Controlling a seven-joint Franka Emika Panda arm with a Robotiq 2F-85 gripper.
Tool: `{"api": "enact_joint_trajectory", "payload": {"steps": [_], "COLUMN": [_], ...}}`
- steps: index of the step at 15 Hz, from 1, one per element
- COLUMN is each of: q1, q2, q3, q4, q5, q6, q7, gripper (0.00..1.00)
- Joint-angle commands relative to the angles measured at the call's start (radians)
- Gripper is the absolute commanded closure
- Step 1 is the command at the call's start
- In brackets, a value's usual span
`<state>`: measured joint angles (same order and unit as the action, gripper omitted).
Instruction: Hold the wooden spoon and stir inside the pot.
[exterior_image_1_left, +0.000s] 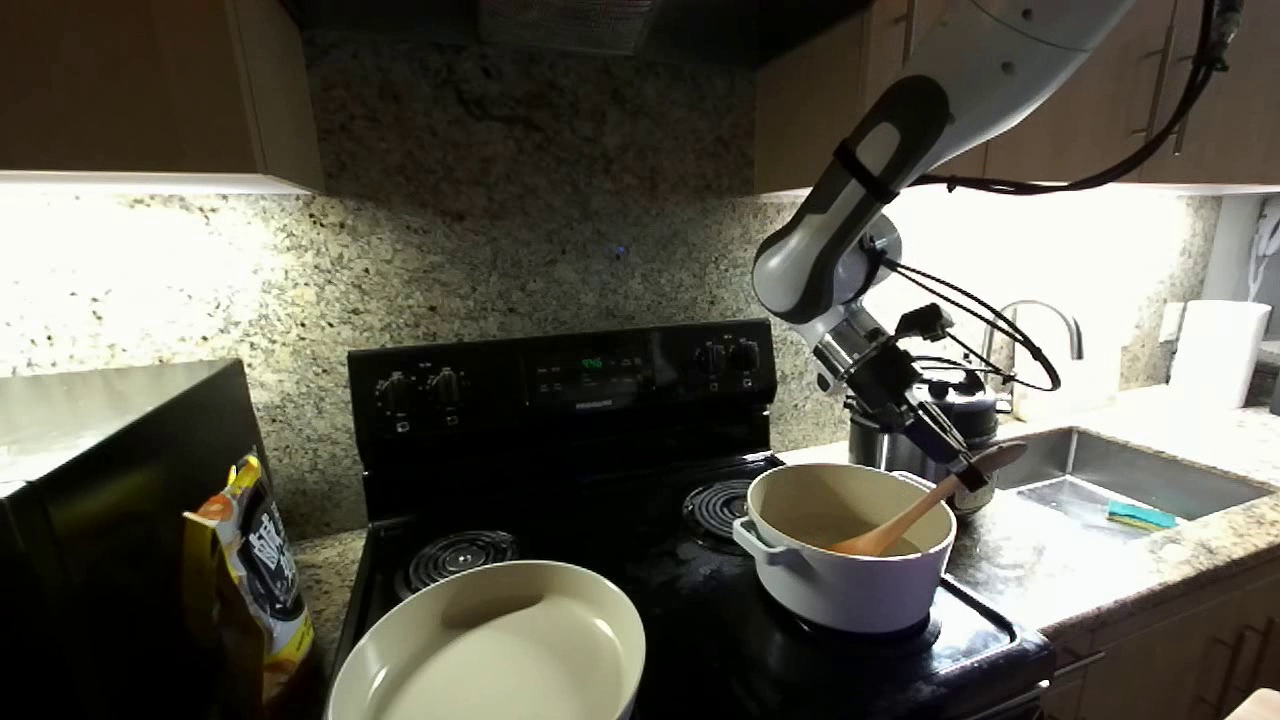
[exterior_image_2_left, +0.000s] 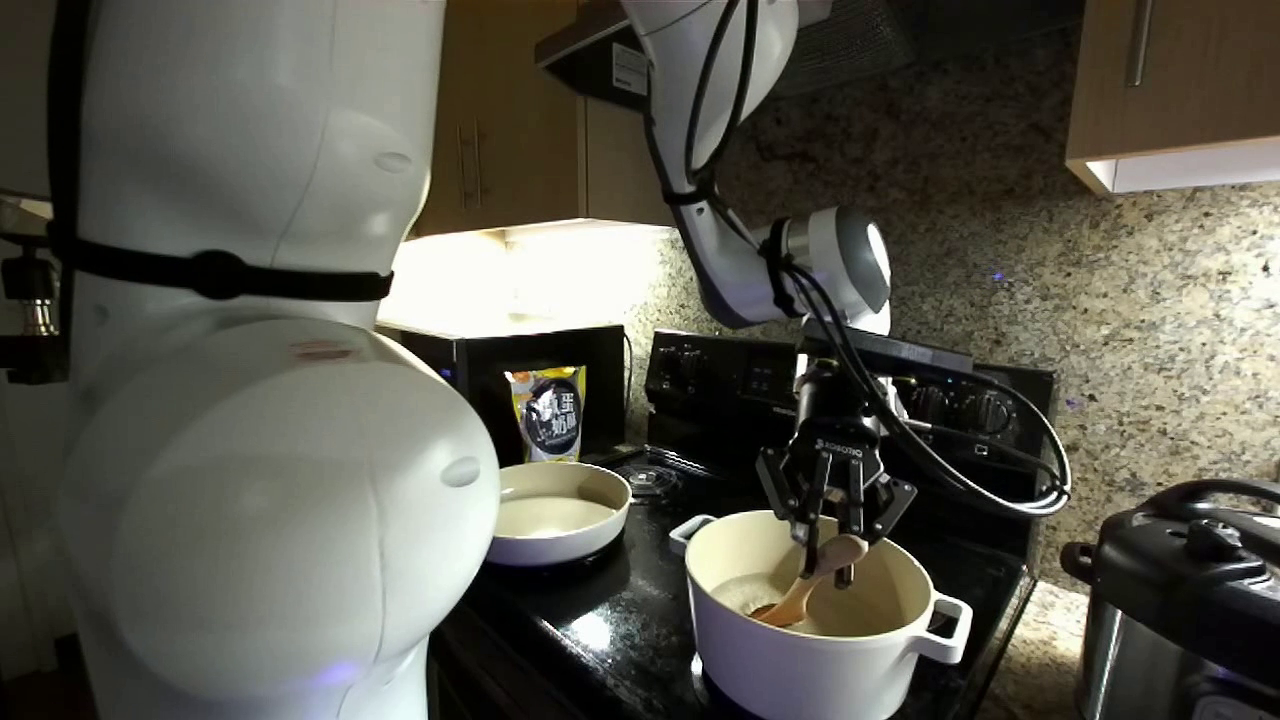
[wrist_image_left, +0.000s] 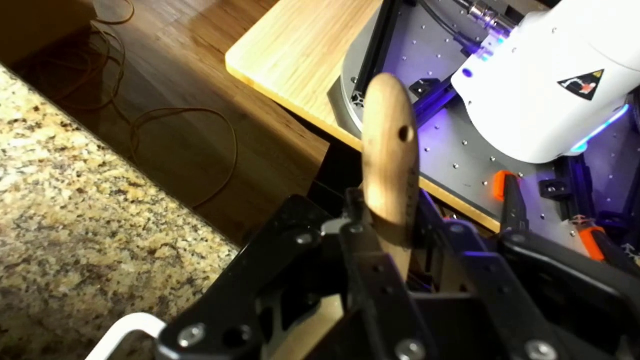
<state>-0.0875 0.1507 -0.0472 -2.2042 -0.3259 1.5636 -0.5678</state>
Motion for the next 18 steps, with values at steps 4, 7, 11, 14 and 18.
{"api": "enact_joint_trajectory", "payload": {"steps": [4,7,11,14,18], "q1": [0.010,0.026,0.041,0.036,0.021], "q2": [-0.045,-0.030,-0.021,-0.021,-0.016], "q3": [0.017,0.033,0.046,0.039,0.020], "q4": [-0.094,-0.078,-0.025,0.018,0.030], "q5": [-0.040,-0.035,-0.019,-0.017,-0.031], "q6": [-0.011,-0.023,-0.040,-0.048,-0.044], "q7": [-0.056,-0.049,-0.037,-0.039,-0.037], "gripper": [0.92,0.92,0.92,0.92,0.92]}}
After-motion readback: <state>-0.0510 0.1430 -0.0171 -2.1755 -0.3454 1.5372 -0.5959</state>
